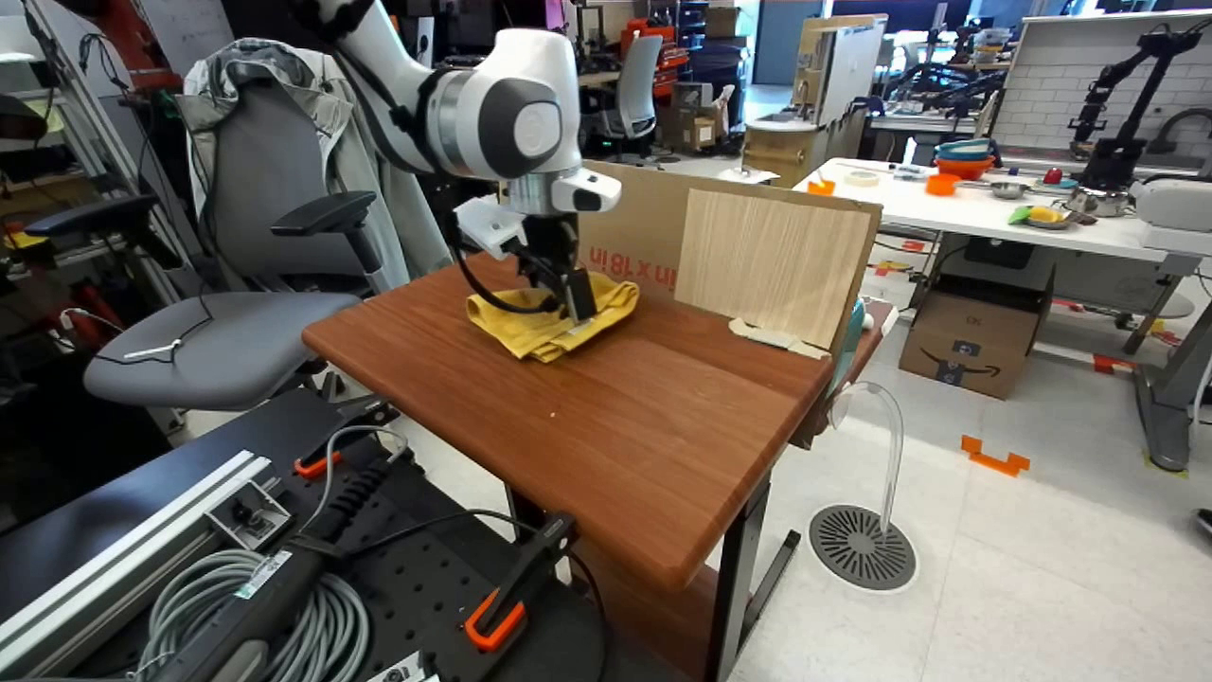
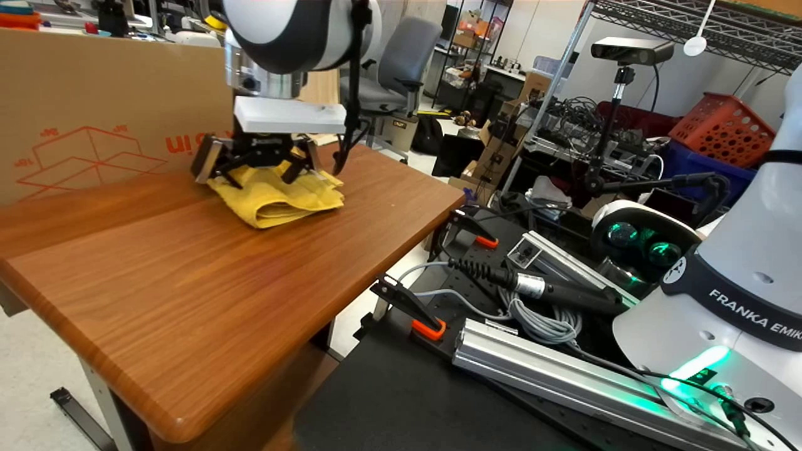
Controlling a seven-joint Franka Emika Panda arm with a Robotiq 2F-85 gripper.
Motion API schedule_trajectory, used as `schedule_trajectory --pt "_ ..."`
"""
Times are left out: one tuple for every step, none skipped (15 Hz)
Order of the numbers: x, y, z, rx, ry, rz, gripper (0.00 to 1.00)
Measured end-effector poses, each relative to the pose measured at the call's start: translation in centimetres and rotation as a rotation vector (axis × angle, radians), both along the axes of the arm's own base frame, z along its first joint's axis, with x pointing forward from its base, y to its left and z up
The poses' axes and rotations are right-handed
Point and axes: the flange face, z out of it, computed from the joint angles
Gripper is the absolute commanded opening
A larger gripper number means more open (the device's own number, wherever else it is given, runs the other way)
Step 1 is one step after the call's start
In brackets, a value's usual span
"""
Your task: Use the mustard towel to wipe the table
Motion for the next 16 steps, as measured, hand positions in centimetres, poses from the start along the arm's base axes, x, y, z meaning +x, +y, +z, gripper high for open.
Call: schedule_trajectory --pt "-0.7 3.1 0.0 0.012 0.001 0.058 1.0" --pt "-1.6 6.3 0.1 0.022 0.002 0.115 1.0" --pt "-2.6 9.2 0.2 0.031 0.003 0.169 1.0" --pt "-3.9 12.3 0.2 0.037 0.004 0.226 1.0" --pt "-5.2 15.3 0.3 0.039 0.003 0.286 1.0" --pt "-6.6 18.1 0.4 0.036 -0.001 0.348 1.0" --pt "-7.8 20.8 0.7 0.032 -0.01 0.406 1.0" --pt "-8.7 23.0 1.0 0.03 -0.023 0.449 1.0" --pt "-9.2 24.6 1.5 0.029 -0.036 0.477 1.0" --pt "-9.2 25.7 2.1 0.03 -0.05 0.494 1.0" --pt "-8.9 26.1 2.6 0.031 -0.063 0.499 1.0" --pt "-8.4 25.9 3.0 0.028 -0.075 0.497 1.0" --pt "-7.6 25.3 3.3 0.021 -0.085 0.491 1.0" --pt "-6.8 24.3 3.5 0.006 -0.095 0.484 1.0" --pt "-5.9 23.0 3.7 -0.011 -0.104 0.472 1.0" --pt "-5.0 21.4 3.9 -0.027 -0.111 0.459 1.0"
